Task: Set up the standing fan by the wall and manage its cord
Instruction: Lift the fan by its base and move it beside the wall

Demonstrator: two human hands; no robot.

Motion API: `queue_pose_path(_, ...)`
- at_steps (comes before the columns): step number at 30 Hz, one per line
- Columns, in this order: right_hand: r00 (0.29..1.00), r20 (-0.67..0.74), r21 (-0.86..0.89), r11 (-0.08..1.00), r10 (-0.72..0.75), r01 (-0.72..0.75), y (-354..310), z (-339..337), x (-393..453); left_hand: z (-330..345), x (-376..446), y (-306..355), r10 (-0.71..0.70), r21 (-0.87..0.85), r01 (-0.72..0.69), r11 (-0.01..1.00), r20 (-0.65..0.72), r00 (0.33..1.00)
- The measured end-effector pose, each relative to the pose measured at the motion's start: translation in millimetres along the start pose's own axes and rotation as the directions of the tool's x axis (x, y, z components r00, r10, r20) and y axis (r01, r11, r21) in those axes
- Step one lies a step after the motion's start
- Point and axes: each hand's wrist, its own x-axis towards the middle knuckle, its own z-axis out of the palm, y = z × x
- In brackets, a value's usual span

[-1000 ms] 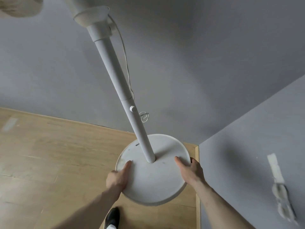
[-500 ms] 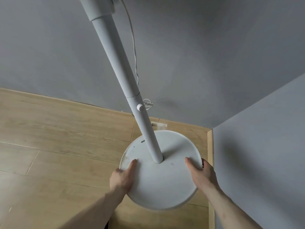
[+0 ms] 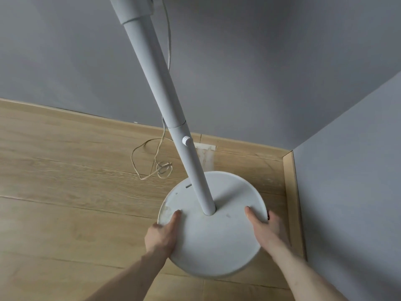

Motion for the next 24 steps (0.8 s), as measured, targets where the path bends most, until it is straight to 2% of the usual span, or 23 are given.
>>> queue_pose_path(10, 1.000, -0.003, -0.032, 0.999, -0.013, 0.013, 58, 24, 53, 64, 53, -45, -0.010, -0.015, 0.010, 1.000, 0.000, 1.000)
queue_pose_path(15, 0.999, -0.021, -0.016, 0.999, -0.034, 0.034, 61, 20, 63, 76, 62, -46, 0.019, -0.041, -0.019, 0.999, -0.005, 1.000)
queue_pose_path(24, 0.999, -0.036, -0.194, 0.981, -0.039, 0.031, 66, 25, 63, 78, 68, -49, 0.035, -0.007, -0.035, 0.999, -0.012, 0.999)
